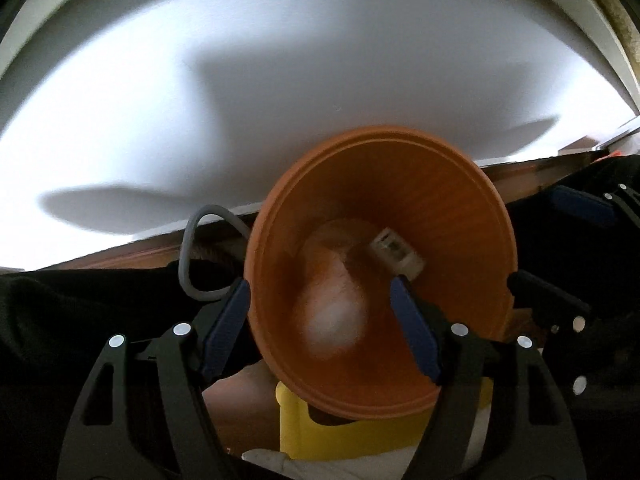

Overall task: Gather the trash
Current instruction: 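Drop the snack bag and white cup into the orange bin with both grippers, then grasp the yellow toy dinosaur with the left gripper while the right gripper grasps the Cici pouch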

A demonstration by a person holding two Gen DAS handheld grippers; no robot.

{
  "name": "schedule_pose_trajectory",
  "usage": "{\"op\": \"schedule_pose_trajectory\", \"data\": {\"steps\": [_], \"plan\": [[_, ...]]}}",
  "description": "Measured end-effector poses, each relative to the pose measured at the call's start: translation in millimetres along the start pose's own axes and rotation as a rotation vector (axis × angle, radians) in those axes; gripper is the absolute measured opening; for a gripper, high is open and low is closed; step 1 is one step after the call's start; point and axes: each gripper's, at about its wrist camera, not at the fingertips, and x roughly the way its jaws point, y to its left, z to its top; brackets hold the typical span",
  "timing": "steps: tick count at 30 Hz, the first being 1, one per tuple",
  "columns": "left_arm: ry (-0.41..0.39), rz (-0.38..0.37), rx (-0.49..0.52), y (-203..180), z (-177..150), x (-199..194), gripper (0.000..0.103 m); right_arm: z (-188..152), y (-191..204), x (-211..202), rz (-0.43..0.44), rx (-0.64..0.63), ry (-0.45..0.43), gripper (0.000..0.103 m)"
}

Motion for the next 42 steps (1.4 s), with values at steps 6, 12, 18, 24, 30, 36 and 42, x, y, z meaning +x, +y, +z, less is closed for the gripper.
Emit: {"op": "schedule_pose_trajectory", "data": {"steps": [6, 12, 18, 24, 30, 36, 42], "plan": [[-0.032, -0.001, 0.001, -2, -6, -24, 0.071, 1, -6, -12, -0.017, 0.031, -0.03, 0.079], [-0.172, -0.055, 0.05, 0, -12, -88, 0.071, -14, -16, -28, -0.032, 0.064, -0.11, 0.079], [-0.465, 0.023, 0.094, 12, 1, -185, 0.086, -20, -27, -43, 0.015, 0.104, -0.178, 0.082], [-0.597, 0.147, 0.051, 31, 79, -234, 0.09, -25, -28, -41, 0.028, 0.103, -0.181, 0.082], [-0.513, 0.089, -0.018, 45, 161, -225, 0.091, -30, -43, -28, 0.063, 0.163, -0.169, 0.082], [-0.326, 0.1, -0.154, 74, 213, -168, 0.086, -31, -48, -24, 0.089, 0.184, -0.162, 0.081], [-0.4, 0.1, -0.152, 81, 206, -159, 0.04, -31, -49, -27, 0.089, 0.189, -0.163, 0.081]]}}
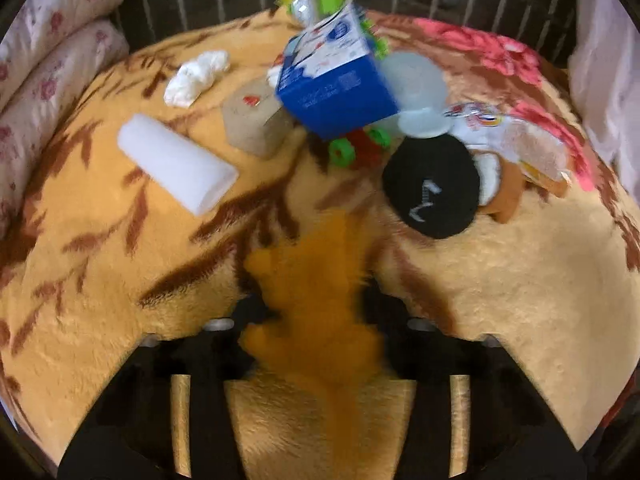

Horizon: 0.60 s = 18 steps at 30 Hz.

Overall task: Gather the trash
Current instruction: 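Grasp the yellow toy dinosaur with the left gripper while the right gripper grasps the Cici pouch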

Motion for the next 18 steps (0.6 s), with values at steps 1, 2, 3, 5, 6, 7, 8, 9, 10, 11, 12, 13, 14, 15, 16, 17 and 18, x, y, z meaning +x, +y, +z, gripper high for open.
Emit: {"op": "schedule_pose_trajectory", "data": {"steps": [1, 2, 3, 5, 6, 7, 8, 9, 10, 11, 12, 13, 14, 15, 16, 17, 18], "plan": [[-0.02, -0.012, -0.005, 2, -3, -4, 0.04, 1, 2, -3, -0.005, -0.005, -0.009, 0.08], [-0.037, -0.023, -0.01, 4, -7, -8, 0.04, 1, 4, -7, -0.008, -0.015, -0.022, 0.08], [-0.055, -0.032, -0.015, 7, -9, -12, 0.04, 2, 8, -13, -0.005, -0.031, -0.041, 0.08], [-0.104, -0.03, -0.01, 10, -20, -29, 0.04, 8, 19, -33, -0.004, -0.089, -0.083, 0.08], [-0.122, -0.028, -0.005, 9, -22, -32, 0.04, 12, 25, -44, -0.005, -0.123, -0.104, 0.08], [-0.158, -0.031, 0.005, 9, -31, -44, 0.04, 21, 32, -60, 0.0, -0.166, -0.135, 0.08], [-0.176, -0.033, 0.01, 9, -34, -48, 0.04, 29, 35, -72, 0.012, -0.194, -0.157, 0.08], [-0.197, -0.035, 0.017, 9, -40, -54, 0.04, 40, 39, -84, 0.031, -0.22, -0.182, 0.08], [-0.212, -0.034, 0.024, 9, -42, -55, 0.04, 57, 41, -100, 0.042, -0.246, -0.217, 0.08], [-0.22, -0.03, 0.03, 9, -45, -54, 0.04, 74, 43, -111, 0.042, -0.267, -0.243, 0.08], [-0.219, -0.026, 0.033, 8, -45, -50, 0.04, 92, 44, -120, 0.035, -0.29, -0.263, 0.08], [-0.209, -0.017, 0.032, 8, -46, -42, 0.04, 117, 46, -129, 0.008, -0.321, -0.289, 0.08], [-0.193, -0.015, 0.021, 9, -46, -33, 0.04, 142, 45, -136, -0.027, -0.343, -0.309, 0.08], [-0.186, -0.027, 0.007, 12, -47, -28, 0.04, 176, 46, -139, -0.063, -0.371, -0.316, 0.082], [-0.207, -0.038, -0.002, 14, -50, -27, 0.04, 200, 48, -137, -0.088, -0.391, -0.323, 0.082], [-0.223, -0.044, -0.001, 15, -49, -27, 0.04, 223, 49, -135, -0.114, -0.409, -0.328, 0.082], [-0.229, -0.048, -0.002, 15, -49, -27, 0.04, 247, 48, -130, -0.133, -0.424, -0.317, 0.082]]}}
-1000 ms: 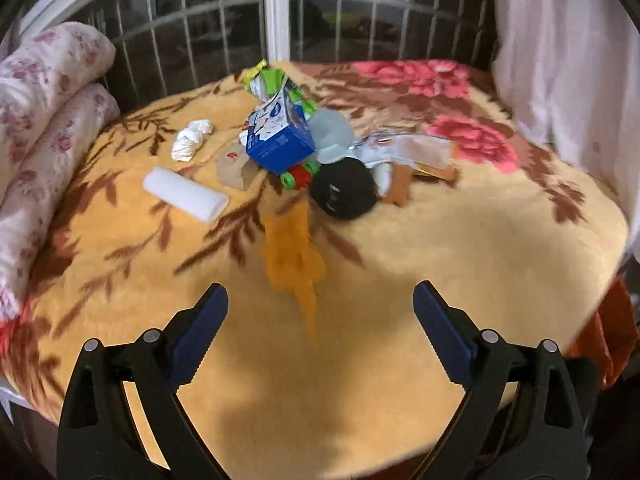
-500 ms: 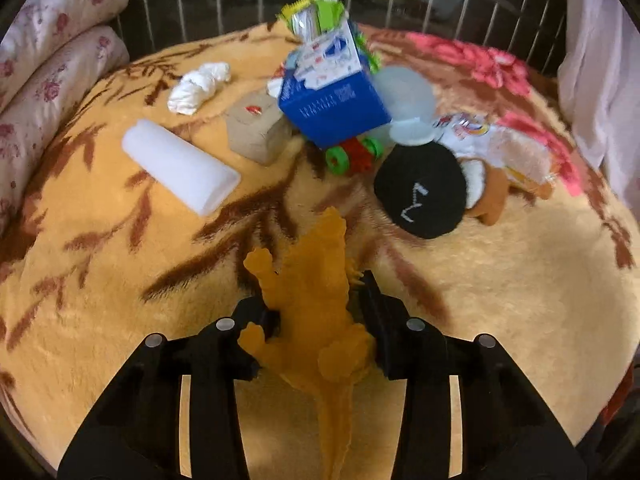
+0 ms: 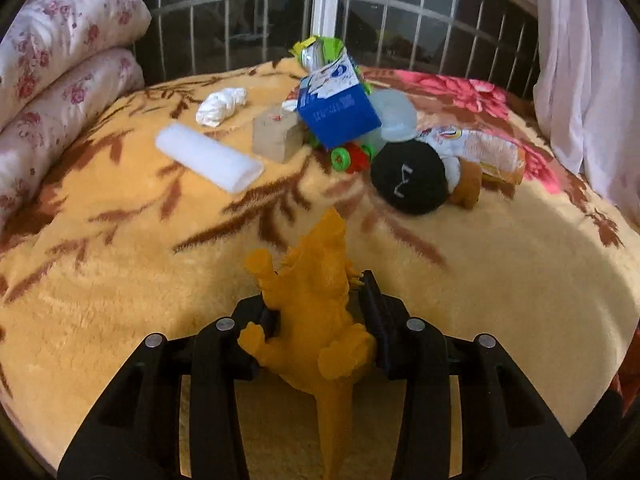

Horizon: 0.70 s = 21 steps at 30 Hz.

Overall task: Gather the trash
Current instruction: 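Grasp the yellow toy dinosaur with the left gripper while the right gripper grasps the Cici pouch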

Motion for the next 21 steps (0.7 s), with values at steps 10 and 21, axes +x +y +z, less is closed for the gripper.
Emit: {"op": "schedule_pose_trajectory", "data": {"steps": [10, 21], "plan": [[-0.044, -0.009, 0.027, -2, -4, 2, 0.04, 103, -22, 189, -0.02, -0.242, 0.384, 0.079], [-0.07, -0.003, 0.036, -3, -7, 1, 0.04, 86, -26, 194, -0.105, -0.111, 0.329, 0.034]]}}
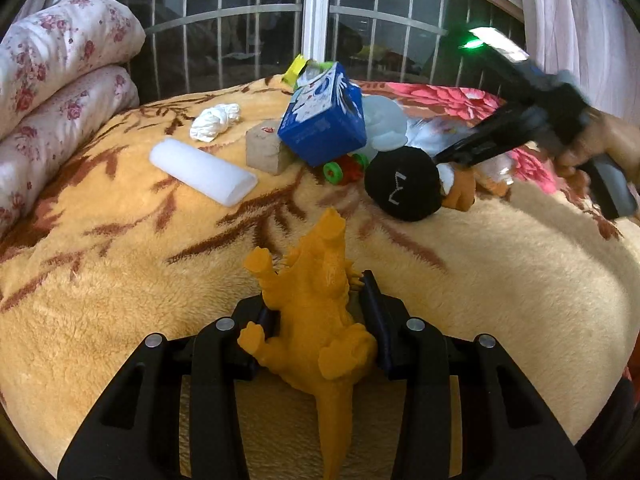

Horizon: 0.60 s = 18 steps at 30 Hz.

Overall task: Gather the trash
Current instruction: 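Grasp the yellow toy dinosaur with the left gripper while the right gripper grasps the Cici pouch, then drop the dinosaur and Cici pouch into the orange bin with both grippers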

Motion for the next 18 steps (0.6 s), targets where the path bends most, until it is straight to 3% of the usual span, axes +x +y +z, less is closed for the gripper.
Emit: {"op": "schedule_pose_trajectory", "data": {"steps": [6, 12, 18], "plan": [[-0.022, 0.009, -0.001, -1, 0, -3, 0.04, -63, -38, -94, 0.141, 0.296, -0.241, 0.035], [-0.028, 0.012, 0.038, -13, 0, -35, 0.04, -146, 21, -166, 0.195, 0.247, -0.371, 0.036], [-0.067, -0.062, 0.122, -39, -30, -111, 0.04, -239, 74, -192, 0.262, 0.284, -0.394, 0.036]]}}
